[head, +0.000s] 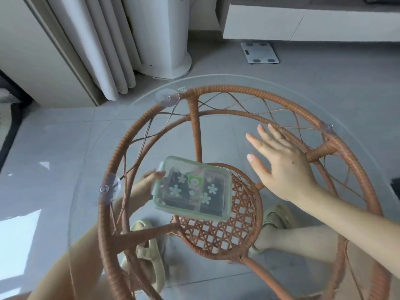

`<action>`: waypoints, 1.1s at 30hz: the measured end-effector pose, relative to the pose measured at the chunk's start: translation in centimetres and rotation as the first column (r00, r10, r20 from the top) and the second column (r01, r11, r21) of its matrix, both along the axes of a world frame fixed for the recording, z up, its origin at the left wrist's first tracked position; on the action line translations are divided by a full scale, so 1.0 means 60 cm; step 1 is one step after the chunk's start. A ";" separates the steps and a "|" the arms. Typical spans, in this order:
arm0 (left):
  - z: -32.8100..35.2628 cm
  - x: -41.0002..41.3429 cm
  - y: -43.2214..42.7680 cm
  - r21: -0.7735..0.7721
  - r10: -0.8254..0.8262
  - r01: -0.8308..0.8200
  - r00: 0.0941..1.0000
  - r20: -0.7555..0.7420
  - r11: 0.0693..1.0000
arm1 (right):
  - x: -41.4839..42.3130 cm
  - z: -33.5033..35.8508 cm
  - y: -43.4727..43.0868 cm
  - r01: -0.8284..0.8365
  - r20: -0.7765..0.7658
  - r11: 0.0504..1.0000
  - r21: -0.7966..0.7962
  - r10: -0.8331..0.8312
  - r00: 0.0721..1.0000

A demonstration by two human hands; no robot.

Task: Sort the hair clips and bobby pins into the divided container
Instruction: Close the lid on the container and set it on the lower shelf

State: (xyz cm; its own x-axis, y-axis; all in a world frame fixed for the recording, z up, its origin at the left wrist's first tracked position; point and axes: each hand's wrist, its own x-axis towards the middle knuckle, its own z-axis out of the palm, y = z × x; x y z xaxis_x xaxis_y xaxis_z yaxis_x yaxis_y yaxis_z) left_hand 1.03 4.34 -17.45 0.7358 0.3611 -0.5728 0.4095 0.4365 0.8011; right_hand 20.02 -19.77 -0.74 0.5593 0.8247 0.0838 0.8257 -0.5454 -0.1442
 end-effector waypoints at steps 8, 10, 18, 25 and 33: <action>-0.042 0.040 -0.074 -0.125 -0.176 0.191 0.977 0.124 0.974 | 0.002 -0.004 0.000 0.006 0.000 1.000 0.013 -0.006 1.000; -0.056 0.041 -0.083 -0.157 -0.164 0.177 0.982 0.089 0.972 | 0.003 -0.004 0.000 0.008 0.005 1.000 0.012 -0.008 1.000; -0.054 0.040 -0.083 0.052 -0.150 0.163 0.968 -0.200 0.985 | 0.002 -0.005 0.001 0.015 0.012 1.000 0.009 -0.015 1.000; -0.060 0.020 -0.067 -0.028 -0.078 0.073 0.965 -0.249 0.997 | 0.003 -0.005 0.000 0.019 0.002 1.000 0.004 -0.019 1.000; -0.058 0.012 -0.095 0.493 -0.027 0.220 0.929 -0.369 0.842 | -0.001 -0.002 0.002 0.024 -0.001 1.000 0.010 -0.024 1.000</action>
